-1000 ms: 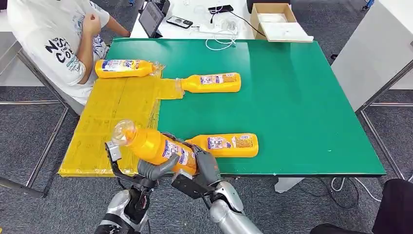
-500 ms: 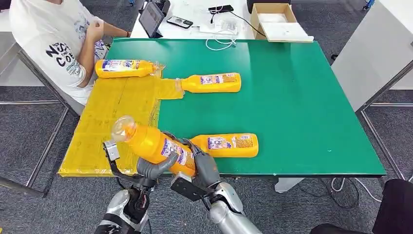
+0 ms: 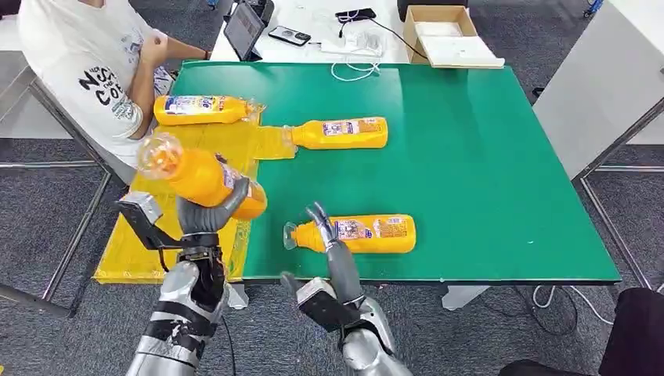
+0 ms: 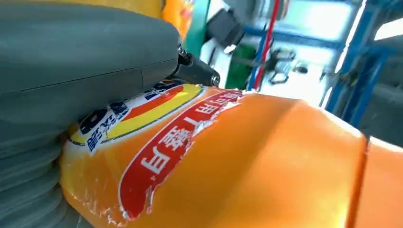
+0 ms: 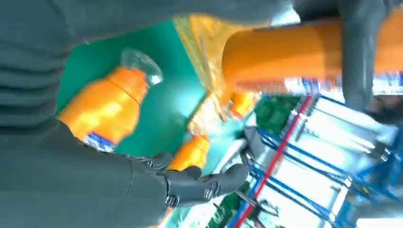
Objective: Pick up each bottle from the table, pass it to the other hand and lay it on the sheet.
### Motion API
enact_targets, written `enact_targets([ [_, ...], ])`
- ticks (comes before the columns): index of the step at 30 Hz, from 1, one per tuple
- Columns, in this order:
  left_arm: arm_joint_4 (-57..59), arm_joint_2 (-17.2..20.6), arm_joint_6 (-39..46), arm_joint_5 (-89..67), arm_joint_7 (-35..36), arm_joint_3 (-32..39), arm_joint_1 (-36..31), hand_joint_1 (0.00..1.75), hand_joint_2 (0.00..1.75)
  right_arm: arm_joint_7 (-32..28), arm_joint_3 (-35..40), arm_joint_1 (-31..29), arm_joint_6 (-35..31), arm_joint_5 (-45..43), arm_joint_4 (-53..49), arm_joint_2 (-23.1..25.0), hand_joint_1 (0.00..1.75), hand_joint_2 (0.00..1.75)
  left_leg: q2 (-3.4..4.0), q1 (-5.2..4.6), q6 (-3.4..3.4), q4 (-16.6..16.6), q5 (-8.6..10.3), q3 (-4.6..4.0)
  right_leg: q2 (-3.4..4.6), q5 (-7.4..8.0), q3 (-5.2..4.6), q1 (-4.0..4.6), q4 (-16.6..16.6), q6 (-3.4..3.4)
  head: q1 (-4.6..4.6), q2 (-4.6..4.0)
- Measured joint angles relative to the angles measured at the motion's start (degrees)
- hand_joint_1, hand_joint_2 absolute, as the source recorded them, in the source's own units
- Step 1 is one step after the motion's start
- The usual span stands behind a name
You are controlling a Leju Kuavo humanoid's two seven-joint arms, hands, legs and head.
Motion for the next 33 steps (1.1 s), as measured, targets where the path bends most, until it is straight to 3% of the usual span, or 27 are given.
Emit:
enact_targets([
  [4,0.0,0.0,3.5,-1.2,-1.2,1.7,-1.9,1.75,1.75,-1.3,-0.3,0.3,-0.1,-1.0,-2.1,-0.2,0.0,0.0,0.01,-0.02,0.0,0.0,0.0,-0.01,0.0,0.0,0.0,-0.01,0.0,0.0,0.0,0.0],
  [7,0.0,0.2,11.4,-9.0,-3.9,2.5,-2.9,1.75,1.75,-3.1,-0.3,0.7,-1.3,-2.0,-3.5,-0.2,0.0,0.0,0.01,-0.02,0.0,0.0,0.0,-0.02,0.0,0.0,0.0,-0.01,0.0,0.01,0.0,0.0],
  [10,2.1,1.5,22.8,-24.3,-3.6,2.6,-4.6,1.75,1.75,-3.8,-0.4,1.5,-4.5,-3.8,-6.6,-0.2,0.0,0.0,-0.01,-0.01,0.0,0.0,0.0,-0.02,-0.01,0.0,-0.01,0.0,0.0,0.0,0.02,0.0],
  [13,8.4,3.4,30.5,-44.6,1.6,2.7,-7.5,1.75,1.75,-3.9,-0.4,2.2,-8.8,-5.2,-10.4,-0.4,0.0,0.0,0.0,0.0,0.0,0.0,0.0,-0.01,-0.01,-0.01,0.0,0.0,0.0,0.0,-0.02,0.0],
  [16,15.9,4.8,31.5,-67.4,5.3,5.2,-9.6,1.75,1.75,-4.0,-0.4,2.7,-10.3,-6.7,-13.2,-0.5,0.0,0.0,0.06,-0.01,0.0,0.0,0.0,0.0,0.02,0.01,0.0,0.0,0.0,-0.01,0.0,0.0],
  [21,21.6,5.8,32.0,-68.1,5.7,8.0,-10.8,1.75,1.75,-4.0,-0.7,3.2,-10.3,-7.1,-15.0,-0.5,0.0,0.0,0.09,-0.02,0.0,0.0,0.0,0.0,0.03,0.01,-0.03,-0.02,0.0,0.01,0.0,0.0],
  [24,25.3,6.8,32.1,-76.8,12.0,8.4,-12.0,1.75,1.75,-4.0,-0.9,3.2,-10.3,-8.3,-15.6,-0.5,0.0,0.0,-0.04,-0.01,0.0,0.0,0.0,-0.02,0.02,0.0,0.01,0.0,0.0,0.0,0.0,0.0],
  [25,27.3,7.4,32.1,-80.6,14.2,8.4,-12.4,1.75,1.75,-4.0,-0.9,3.2,-10.3,-8.8,-15.9,-0.5,0.0,1.75,-0.01,-0.01,0.0,0.0,0.0,-0.01,0.03,0.01,0.0,0.0,0.0,0.0,0.0,0.0],
  [33,40.0,10.9,29.9,-87.7,19.0,8.4,-15.1,1.75,1.75,-4.0,-1.6,3.2,-9.4,-10.1,-16.4,-0.5,0.0,1.75,0.09,0.0,-0.01,0.0,0.01,-0.02,0.04,0.01,-0.03,0.0,0.0,0.0,0.0,0.0],
])
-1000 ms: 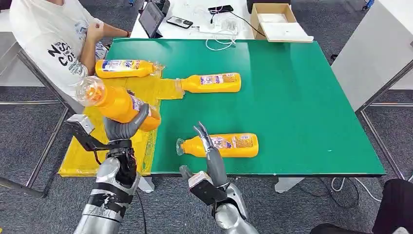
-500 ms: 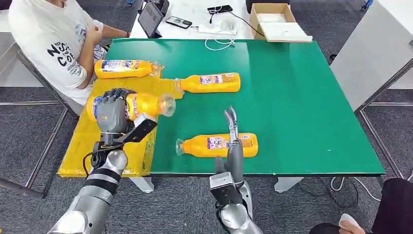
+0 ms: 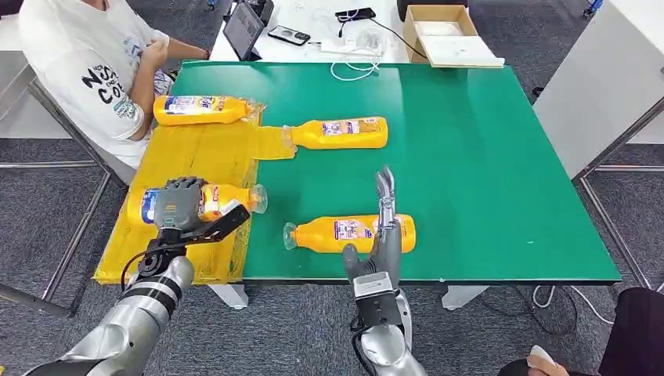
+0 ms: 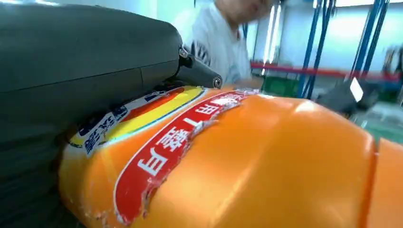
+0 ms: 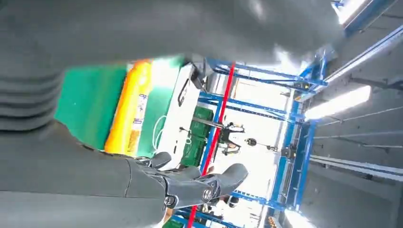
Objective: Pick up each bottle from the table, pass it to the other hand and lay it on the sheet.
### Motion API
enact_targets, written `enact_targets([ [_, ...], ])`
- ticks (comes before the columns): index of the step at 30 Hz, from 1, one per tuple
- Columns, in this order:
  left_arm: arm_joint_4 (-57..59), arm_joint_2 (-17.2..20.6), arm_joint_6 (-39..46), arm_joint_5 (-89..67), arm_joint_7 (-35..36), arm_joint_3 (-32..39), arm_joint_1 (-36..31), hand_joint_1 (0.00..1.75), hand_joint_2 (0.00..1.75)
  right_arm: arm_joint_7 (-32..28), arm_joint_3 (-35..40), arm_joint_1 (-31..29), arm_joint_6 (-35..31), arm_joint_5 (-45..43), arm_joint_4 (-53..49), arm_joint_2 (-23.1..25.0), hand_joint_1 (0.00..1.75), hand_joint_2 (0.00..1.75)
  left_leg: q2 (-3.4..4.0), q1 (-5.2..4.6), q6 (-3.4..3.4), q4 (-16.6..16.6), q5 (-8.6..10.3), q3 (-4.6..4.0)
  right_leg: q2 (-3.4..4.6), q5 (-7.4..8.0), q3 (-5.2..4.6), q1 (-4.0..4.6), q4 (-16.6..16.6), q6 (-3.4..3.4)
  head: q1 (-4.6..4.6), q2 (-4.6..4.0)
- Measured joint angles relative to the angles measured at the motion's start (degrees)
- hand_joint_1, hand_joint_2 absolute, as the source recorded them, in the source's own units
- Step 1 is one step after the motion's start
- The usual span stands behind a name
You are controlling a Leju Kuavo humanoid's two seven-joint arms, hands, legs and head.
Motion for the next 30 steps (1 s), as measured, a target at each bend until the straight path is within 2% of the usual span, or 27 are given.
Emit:
enact_targets([
  [4,3.2,0.9,-3.0,0.5,0.7,0.0,-0.5,1.75,1.75,0.0,-0.3,0.0,0.9,0.0,0.0,0.2,0.0,1.75,0.0,0.0,0.0,0.0,0.0,-0.01,0.0,0.0,0.0,-0.01,0.0,0.0,0.02,0.0],
  [14,5.7,1.6,-4.6,1.4,0.9,0.0,-1.9,1.75,1.75,0.0,-0.7,0.0,1.5,0.0,0.1,0.3,0.0,1.75,-0.03,0.0,0.0,0.0,0.0,0.04,-0.01,0.0,0.07,0.0,0.0,0.0,0.0,0.0],
  [16,6.0,1.7,-5.6,2.6,0.6,0.1,-2.1,0.0,1.75,0.0,-0.7,0.0,1.6,0.1,0.3,0.4,0.0,1.75,-0.06,0.0,0.0,0.0,0.0,0.07,-0.02,0.0,0.11,0.0,0.0,0.0,0.0,0.0],
  [18,6.3,1.7,-6.8,3.9,0.0,0.5,-2.1,0.0,1.75,0.0,-0.9,0.0,1.7,0.2,0.6,0.7,0.0,1.75,-0.06,0.0,0.0,0.0,0.0,0.08,-0.02,0.0,0.12,0.0,0.0,0.0,0.0,0.0],
  [19,6.4,1.7,-7.4,4.5,-0.3,0.9,-2.2,0.0,0.0,0.0,-0.9,0.0,1.8,0.2,0.7,0.8,0.0,1.75,-0.06,0.0,0.0,0.0,0.0,0.09,-0.02,0.0,0.12,0.0,0.0,-0.01,0.0,0.0],
  [26,7.1,1.7,-13.8,8.8,-2.1,3.0,-3.0,0.0,0.0,0.0,-1.2,0.0,2.6,0.6,1.7,1.0,0.0,1.75,-0.2,0.0,0.0,0.0,0.02,0.23,-0.08,-0.02,0.27,-0.01,0.0,-0.02,0.0,0.0],
  [30,7.2,1.6,-20.7,11.3,-3.4,4.0,-4.3,0.0,0.0,0.2,-1.4,-0.1,3.2,0.6,2.4,1.2,0.0,1.75,-0.33,-0.01,0.0,0.0,0.01,0.4,-0.28,-0.06,0.52,-0.01,0.0,-0.02,-0.02,0.0],
])
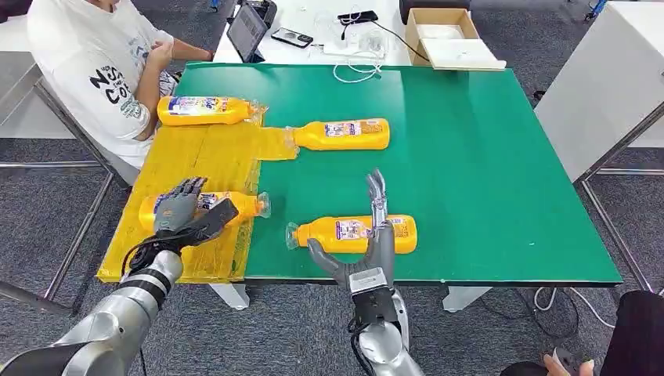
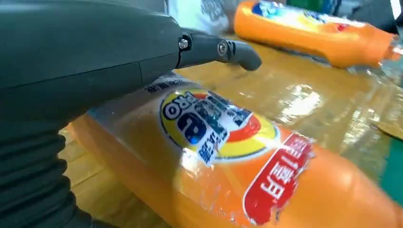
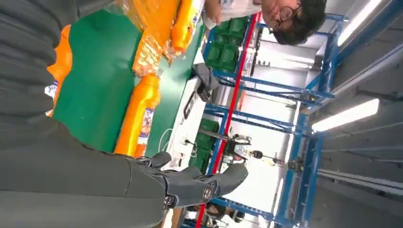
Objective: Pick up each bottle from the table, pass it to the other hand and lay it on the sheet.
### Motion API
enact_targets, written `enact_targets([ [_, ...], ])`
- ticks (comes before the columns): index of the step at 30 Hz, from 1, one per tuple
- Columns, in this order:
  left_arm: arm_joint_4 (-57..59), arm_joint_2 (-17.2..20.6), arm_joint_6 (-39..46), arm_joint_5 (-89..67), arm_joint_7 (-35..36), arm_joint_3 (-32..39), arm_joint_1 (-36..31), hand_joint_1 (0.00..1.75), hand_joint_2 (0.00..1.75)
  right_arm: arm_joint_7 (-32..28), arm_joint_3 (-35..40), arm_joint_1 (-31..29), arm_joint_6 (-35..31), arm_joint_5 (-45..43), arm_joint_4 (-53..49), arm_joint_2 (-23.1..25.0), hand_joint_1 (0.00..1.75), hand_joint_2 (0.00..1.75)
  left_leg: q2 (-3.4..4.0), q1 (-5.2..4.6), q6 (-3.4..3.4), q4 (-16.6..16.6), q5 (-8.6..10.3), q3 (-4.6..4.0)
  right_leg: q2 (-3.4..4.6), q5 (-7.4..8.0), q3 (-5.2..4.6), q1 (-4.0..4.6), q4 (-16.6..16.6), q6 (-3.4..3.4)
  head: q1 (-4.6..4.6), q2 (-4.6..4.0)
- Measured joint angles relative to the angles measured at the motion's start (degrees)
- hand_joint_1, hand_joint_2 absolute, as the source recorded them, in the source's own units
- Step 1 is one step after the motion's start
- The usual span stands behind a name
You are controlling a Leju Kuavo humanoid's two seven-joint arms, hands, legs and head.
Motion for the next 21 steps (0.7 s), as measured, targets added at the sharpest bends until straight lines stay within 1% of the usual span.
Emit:
enact_targets([
  [6,0.0,-0.6,-11.6,8.3,-3.3,2.6,-1.6,0.0,0.0,0.1,-1.1,-0.4,0.9,0.1,1.2,0.1,0.0,1.75,-0.34,-0.01,0.02,0.0,0.01,0.34,-0.3,-0.13,0.42,0.0,0.0,0.08,0.02,0.0],
  [11,0.3,-1.3,-13.2,9.5,-3.9,4.1,-1.9,0.0,0.0,0.1,-1.5,-0.6,1.2,0.1,2.0,0.1,0.0,1.75,-0.26,-0.02,0.02,0.0,0.01,0.46,-0.29,-0.06,0.48,-0.01,0.0,0.06,0.02,0.0],
  [14,0.4,-1.6,-17.3,14.1,-4.8,5.7,-2.4,0.0,0.0,0.4,-2.0,-0.9,1.4,0.6,2.6,0.1,0.0,1.75,-0.27,-0.02,0.02,0.0,0.02,0.51,-0.29,-0.06,0.55,0.0,0.0,0.06,0.02,0.0],
  [17,0.4,-2.0,-22.4,22.4,-6.8,8.9,-2.5,0.0,0.0,4.4,-2.1,-2.2,1.4,4.5,4.3,-0.3,0.0,1.75,-0.25,-0.02,0.02,0.0,0.02,0.56,-0.29,-0.06,0.58,0.0,0.0,0.05,0.0,0.0],
  [20,0.1,-2.9,-29.3,33.3,-9.7,13.1,-2.1,0.0,0.0,12.1,-2.2,-4.9,2.7,12.7,7.9,-2.4,0.0,1.75,-0.26,-0.02,0.04,0.0,0.05,0.55,-0.29,-0.06,0.58,0.0,0.0,0.06,0.02,0.0],
  [21,-0.2,-3.3,-29.9,35.8,-10.7,14.1,-1.7,0.0,0.0,14.3,-2.4,-5.8,2.9,15.4,9.0,-3.1,0.0,1.75,-0.26,-0.02,0.04,0.0,0.05,0.54,-0.29,-0.06,0.57,0.0,0.0,0.06,0.04,0.0],
])
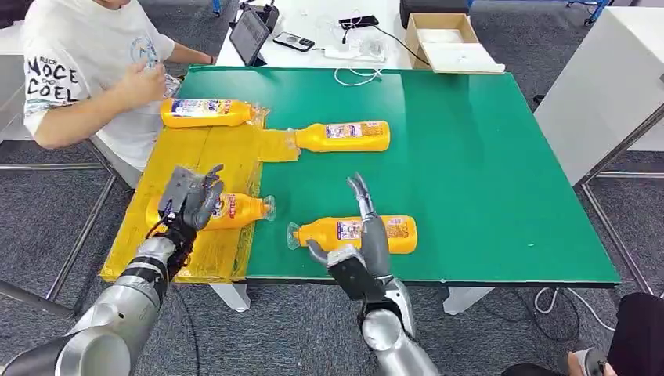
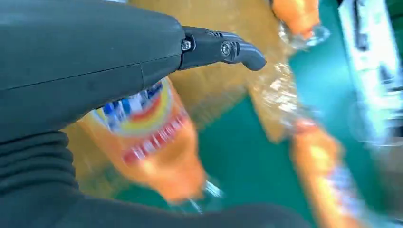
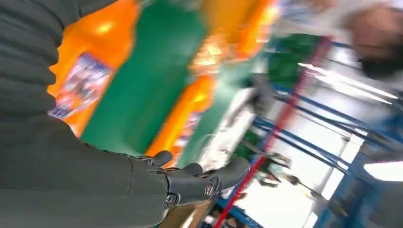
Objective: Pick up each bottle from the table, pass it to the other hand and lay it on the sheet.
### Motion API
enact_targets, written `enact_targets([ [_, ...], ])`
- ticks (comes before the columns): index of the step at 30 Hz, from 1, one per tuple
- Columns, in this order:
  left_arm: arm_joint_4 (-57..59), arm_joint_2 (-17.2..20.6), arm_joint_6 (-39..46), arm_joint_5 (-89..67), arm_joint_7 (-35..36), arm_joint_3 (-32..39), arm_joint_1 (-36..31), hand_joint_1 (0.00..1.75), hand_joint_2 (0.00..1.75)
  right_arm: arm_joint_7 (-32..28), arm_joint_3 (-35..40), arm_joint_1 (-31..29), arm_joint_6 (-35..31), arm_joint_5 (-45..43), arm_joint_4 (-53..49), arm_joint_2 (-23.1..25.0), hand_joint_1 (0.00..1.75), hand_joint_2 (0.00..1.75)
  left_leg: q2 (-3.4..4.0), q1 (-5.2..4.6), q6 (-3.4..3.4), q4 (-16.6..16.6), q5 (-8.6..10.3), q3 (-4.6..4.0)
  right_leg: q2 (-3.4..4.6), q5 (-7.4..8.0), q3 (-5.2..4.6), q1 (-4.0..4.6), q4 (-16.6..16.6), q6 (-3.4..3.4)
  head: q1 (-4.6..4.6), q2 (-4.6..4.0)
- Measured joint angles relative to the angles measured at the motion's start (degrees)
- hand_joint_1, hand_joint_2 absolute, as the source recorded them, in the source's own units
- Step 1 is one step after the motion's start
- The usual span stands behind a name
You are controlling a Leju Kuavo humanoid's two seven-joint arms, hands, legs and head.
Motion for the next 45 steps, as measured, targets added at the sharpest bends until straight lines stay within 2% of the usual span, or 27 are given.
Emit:
enact_targets([
  [1,-0.6,-0.4,0.5,2.3,-1.2,0.9,0.6,0.0,1.75,2.3,0.0,-1.3,0.6,2.9,1.4,-0.8,0.0,1.75,0.02,-0.02,0.0,0.0,0.0,-0.01,0.0,0.08,-0.03,-0.02,0.0,-0.05,-0.04,0.0],
  [4,-3.2,-2.0,5.9,7.3,-4.5,1.9,2.3,0.0,1.75,8.4,-0.9,-5.1,3.7,8.8,5.9,-3.5,0.0,1.75,0.04,-0.04,0.06,0.0,0.05,-0.13,0.0,0.11,-0.11,-0.03,0.0,-0.03,0.0,0.0],
  [7,-7.4,-3.7,16.5,9.8,-7.5,1.6,4.8,0.0,1.75,12.4,-1.6,-9.2,8.3,13.3,11.3,-5.8,0.0,1.75,0.08,-0.06,0.07,0.0,0.05,-0.21,0.03,0.16,-0.21,-0.05,0.0,0.02,-0.04,0.0],
  [13,-13.9,-5.0,24.6,10.0,-9.6,-1.7,8.3,0.0,1.75,14.6,-2.2,-14.7,13.6,15.6,20.3,-9.1,0.0,1.75,0.06,-0.02,0.07,0.1,0.05,-0.4,0.02,0.14,-0.38,0.0,0.0,0.02,-0.04,0.0],
  [25,-17.8,-5.7,27.0,10.5,-10.3,-6.1,10.6,0.0,1.75,14.7,-2.2,-18.7,16.2,15.9,27.2,-11.0,0.0,1.75,0.07,-0.03,0.07,0.1,0.04,-0.55,0.02,0.12,-0.52,-0.01,0.0,0.01,-0.04,0.0],
  [35,-17.9,-6.1,28.2,13.0,-10.4,-10.5,10.6,0.0,1.75,12.9,-0.9,-25.0,25.8,13.9,35.2,-11.2,0.0,1.75,0.22,-0.02,0.07,0.1,0.05,-0.4,0.04,0.14,-0.43,-0.01,0.0,0.02,-0.02,0.0],
  [41,-17.1,-6.1,28.2,14.7,-10.6,-12.2,10.5,0.0,1.75,14.0,1.2,-28.5,29.9,13.8,39.6,-11.4,0.0,1.75,0.37,-0.02,0.06,0.1,0.04,-0.27,0.19,0.14,-0.37,-0.01,0.0,0.01,-0.04,0.0],
  [42,-16.9,-6.1,28.2,14.9,-10.6,-12.4,10.5,0.0,1.75,14.4,1.5,-28.9,30.3,13.6,40.2,-11.4,0.1,1.75,0.36,-0.02,0.06,0.1,0.04,-0.25,0.21,0.14,-0.34,-0.01,0.0,0.01,-0.02,0.0],
  [43,-16.8,-6.1,28.2,15.1,-10.6,-12.7,10.4,0.0,1.75,14.7,1.8,-29.3,30.4,13.4,40.6,-11.4,0.54,1.75,0.36,-0.02,0.06,0.1,0.04,-0.23,0.21,0.14,-0.33,-0.01,0.0,0.01,-0.04,0.0],
  [44,-16.7,-6.1,28.3,15.2,-10.6,-12.8,10.4,0.0,1.75,14.8,2.0,-29.5,30.4,13.4,41.0,-11.4,1.33,1.75,0.36,-0.02,0.06,0.1,0.04,-0.22,0.21,0.14,-0.32,-0.01,0.0,0.01,-0.02,0.0],
  [45,-16.6,-6.2,28.4,15.2,-10.6,-13.0,10.4,0.0,1.75,15.1,2.2,-29.6,30.4,13.3,41.3,-11.4,1.55,1.75,0.36,-0.02,0.06,0.1,0.04,-0.21,0.21,0.14,-0.31,-0.01,0.0,0.01,-0.04,0.0],
])
